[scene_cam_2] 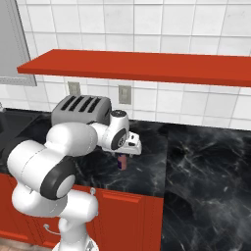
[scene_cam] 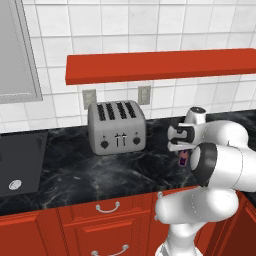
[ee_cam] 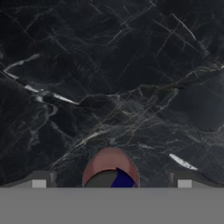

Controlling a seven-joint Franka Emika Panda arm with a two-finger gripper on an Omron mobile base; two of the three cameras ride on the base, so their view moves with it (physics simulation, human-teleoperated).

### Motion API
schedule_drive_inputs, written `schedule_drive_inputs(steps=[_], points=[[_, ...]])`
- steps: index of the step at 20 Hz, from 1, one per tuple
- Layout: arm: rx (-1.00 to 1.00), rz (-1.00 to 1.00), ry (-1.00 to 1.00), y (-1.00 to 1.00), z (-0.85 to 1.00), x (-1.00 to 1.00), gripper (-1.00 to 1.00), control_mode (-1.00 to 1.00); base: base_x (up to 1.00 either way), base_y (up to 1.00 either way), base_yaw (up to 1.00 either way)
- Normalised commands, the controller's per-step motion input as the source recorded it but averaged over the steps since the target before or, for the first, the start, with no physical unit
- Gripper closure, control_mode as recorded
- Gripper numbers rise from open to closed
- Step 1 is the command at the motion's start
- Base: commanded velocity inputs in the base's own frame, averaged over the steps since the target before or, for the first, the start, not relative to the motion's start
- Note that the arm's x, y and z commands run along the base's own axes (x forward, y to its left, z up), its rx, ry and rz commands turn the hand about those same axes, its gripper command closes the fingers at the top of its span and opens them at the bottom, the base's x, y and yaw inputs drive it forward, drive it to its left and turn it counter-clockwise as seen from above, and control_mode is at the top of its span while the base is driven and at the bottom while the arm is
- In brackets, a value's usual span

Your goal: There is a wine glass and glass cup on the dining counter. Place the wine bottle next to the wine glass and the juice bottle next to the glass cup.

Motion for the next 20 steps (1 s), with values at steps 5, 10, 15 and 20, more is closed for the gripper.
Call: schedule_drive_inputs(steps=[5,10,15,20], points=[[0.00,0.00,0.00,0.00,-0.09,0.08,-1.00,-1.00,0.00,0.00,0.00],[0.00,0.00,0.00,0.00,-0.11,0.12,-1.00,-1.00,0.00,0.00,0.00],[0.00,0.00,0.00,0.00,-0.09,0.08,-1.00,-1.00,0.00,0.00,0.00],[0.00,0.00,0.00,0.00,-0.08,-0.01,1.00,-1.00,0.00,0.00,0.00]])
